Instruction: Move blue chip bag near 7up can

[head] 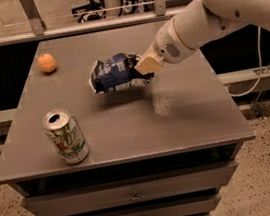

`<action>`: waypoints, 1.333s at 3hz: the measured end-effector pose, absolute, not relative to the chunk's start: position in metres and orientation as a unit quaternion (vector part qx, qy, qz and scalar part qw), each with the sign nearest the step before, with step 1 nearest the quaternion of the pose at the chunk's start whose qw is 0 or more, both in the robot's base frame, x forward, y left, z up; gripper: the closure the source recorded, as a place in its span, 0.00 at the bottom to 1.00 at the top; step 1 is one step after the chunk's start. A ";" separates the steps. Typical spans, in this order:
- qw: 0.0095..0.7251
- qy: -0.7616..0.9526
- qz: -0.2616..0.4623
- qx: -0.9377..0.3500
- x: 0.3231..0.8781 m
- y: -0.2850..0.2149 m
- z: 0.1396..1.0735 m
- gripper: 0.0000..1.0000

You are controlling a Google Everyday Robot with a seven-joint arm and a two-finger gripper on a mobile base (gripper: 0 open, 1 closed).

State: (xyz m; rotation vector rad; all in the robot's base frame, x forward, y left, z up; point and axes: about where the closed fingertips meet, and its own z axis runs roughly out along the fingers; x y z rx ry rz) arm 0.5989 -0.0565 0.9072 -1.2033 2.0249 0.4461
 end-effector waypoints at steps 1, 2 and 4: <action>0.348 0.786 0.195 -0.472 0.571 -0.039 0.906 1.00; 0.338 0.785 0.208 -0.475 0.554 -0.028 0.904 1.00; 0.323 0.774 0.234 -0.492 0.529 -0.004 0.900 1.00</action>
Offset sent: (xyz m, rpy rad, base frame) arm -0.0617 0.0370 -0.0070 0.0405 0.1000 0.0633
